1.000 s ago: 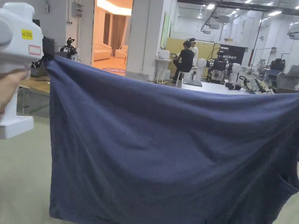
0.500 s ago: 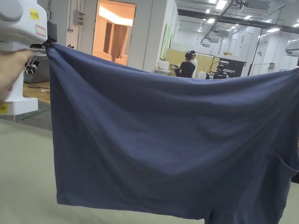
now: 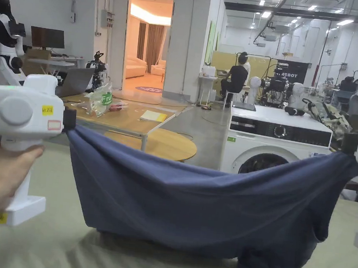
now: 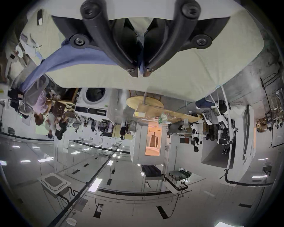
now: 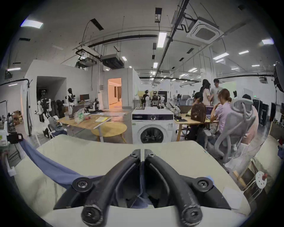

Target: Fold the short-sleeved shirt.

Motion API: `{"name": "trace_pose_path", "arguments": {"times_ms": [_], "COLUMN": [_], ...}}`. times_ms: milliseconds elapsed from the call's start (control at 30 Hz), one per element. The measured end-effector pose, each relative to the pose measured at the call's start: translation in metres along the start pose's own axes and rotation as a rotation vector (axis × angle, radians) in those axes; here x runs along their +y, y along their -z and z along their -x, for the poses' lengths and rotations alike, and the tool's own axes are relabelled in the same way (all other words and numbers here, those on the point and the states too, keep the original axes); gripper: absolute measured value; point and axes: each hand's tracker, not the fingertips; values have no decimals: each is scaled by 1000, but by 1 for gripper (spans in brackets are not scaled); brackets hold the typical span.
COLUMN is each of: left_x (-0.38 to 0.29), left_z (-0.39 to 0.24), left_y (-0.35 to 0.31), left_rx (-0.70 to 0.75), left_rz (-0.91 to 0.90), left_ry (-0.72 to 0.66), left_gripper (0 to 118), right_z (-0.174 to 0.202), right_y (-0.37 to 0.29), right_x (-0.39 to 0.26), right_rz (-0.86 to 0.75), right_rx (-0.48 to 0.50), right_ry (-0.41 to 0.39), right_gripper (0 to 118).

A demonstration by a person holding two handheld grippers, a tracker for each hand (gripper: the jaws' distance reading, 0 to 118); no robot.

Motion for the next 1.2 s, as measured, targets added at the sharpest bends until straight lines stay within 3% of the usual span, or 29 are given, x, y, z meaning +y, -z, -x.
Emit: {"name": "trace_pose_path", "arguments": {"times_ms": [233, 267, 500, 533, 733, 933, 967, 1000, 1033, 1067, 1100, 1133, 1200], "left_x": [-130, -151, -272, -287, -332, -365, -366, -367, -372, -370, -369, -364, -343], "left_z": [12, 15, 38, 42, 67, 84, 84, 83, 90, 93, 94, 93, 82], "left_y": [-90, -105, -192, -206, -235, -235, -231, -231, -230, -228, -227, -227, -229], "left_rx": [-112, -117, -92, -51, 7, -24, -53, -40, -20, -26, -31, -37, -37], "left_rz": [77, 92, 254, 197, 303, 350, 369, 363, 349, 363, 363, 341, 315], "left_ry": [-66, -69, -98, -132, -177, -224, -190, -155, -132, -133, -138, -140, -114], "left_gripper": [0, 0, 0, 0, 0, 1, 13, 35, 63, 76, 76, 77, 77], "right_z": [-34, -37, -61, -62, -72, -80, -79, -80, -79, -78, -76, -72, -63], "right_y": [-91, -106, -192, -203, -236, -239, -238, -244, -246, -248, -250, -251, -253], "right_x": [-133, -158, -296, -310, -349, -363, -362, -370, -371, -371, -370, -360, -348], "right_rz": [167, 163, 456, 437, 505, 522, 520, 515, 499, 500, 493, 464, 415], "right_rx": [67, 25, 99, 60, 29, 27, 25, 29, 33, 39, 54, 62, 71], "right_ry": [60, 72, 130, 125, 122, 191, 188, 189, 195, 197, 201, 197, 156], "right_gripper": [1, 1, 1, 1, 1, 1, 2, 4, 14, 41, 59, 68, 69]}}
